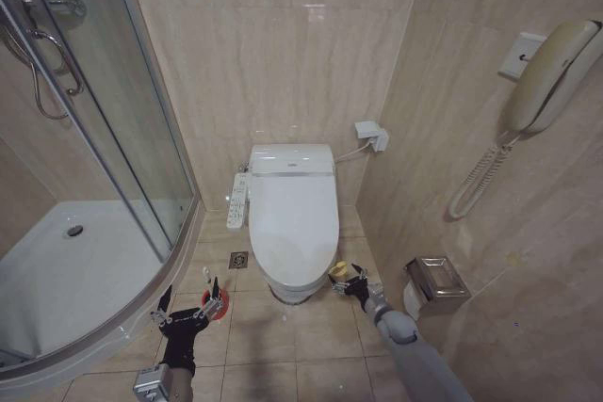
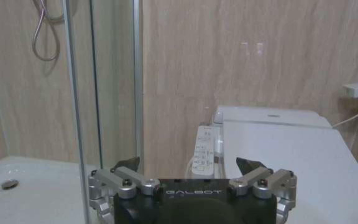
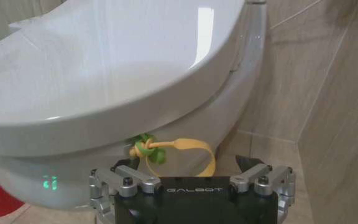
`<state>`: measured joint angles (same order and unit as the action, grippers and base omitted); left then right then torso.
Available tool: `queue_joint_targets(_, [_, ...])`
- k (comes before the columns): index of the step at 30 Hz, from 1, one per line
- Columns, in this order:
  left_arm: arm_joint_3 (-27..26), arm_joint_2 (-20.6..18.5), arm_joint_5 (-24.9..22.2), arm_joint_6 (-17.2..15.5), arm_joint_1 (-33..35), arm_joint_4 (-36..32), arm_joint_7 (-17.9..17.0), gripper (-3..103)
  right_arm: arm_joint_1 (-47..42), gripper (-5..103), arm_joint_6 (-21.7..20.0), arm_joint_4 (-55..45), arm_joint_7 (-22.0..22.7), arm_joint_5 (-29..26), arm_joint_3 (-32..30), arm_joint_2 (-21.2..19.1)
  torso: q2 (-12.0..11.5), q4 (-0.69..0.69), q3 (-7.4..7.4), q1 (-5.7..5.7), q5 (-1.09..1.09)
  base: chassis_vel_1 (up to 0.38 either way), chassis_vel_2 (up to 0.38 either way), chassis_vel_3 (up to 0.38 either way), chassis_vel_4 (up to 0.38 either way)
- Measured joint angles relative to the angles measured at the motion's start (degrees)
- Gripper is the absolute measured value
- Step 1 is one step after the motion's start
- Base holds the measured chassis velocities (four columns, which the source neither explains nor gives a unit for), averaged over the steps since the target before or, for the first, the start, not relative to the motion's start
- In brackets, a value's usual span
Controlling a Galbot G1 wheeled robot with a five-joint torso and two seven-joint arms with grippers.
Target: Open the toilet lid, clean the toilet bowl with a toilet brush, close the toilet lid, and flush.
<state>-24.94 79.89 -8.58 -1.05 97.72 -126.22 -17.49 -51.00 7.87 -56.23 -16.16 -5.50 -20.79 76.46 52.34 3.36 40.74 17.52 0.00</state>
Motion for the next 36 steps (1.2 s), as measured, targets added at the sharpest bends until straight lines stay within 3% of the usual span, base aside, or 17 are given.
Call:
queue_joint_targets(17, [0.00, 0.00, 0.00, 0.00, 0.00, 0.00, 0.00, 100, 1.18, 100, 1.01, 1.54, -0.62, 0.58, -0.05, -0.32, 0.00, 0.00, 0.00, -0.01, 0.00, 0.000, 0.000, 0.000, 0.000])
queue_joint_targets(28, [0.00, 0.00, 0.00, 0.00, 0.00, 0.00, 0.00, 100, -1.45, 100, 1.53, -1.40, -1.07, 0.45, -0.94, -3.35, 0.00, 0.01, 0.00, -0.01, 0.00, 0.000, 0.000, 0.000, 0.000])
queue_joint_targets(36, [0.00, 0.00, 0.00, 0.00, 0.00, 0.00, 0.00, 100, -1.25, 100, 1.80, -0.78, -1.07, 0.36, -1.23, -2.31, 0.00, 0.00, 0.00, -0.01, 0.00, 0.000, 0.000, 0.000, 0.000])
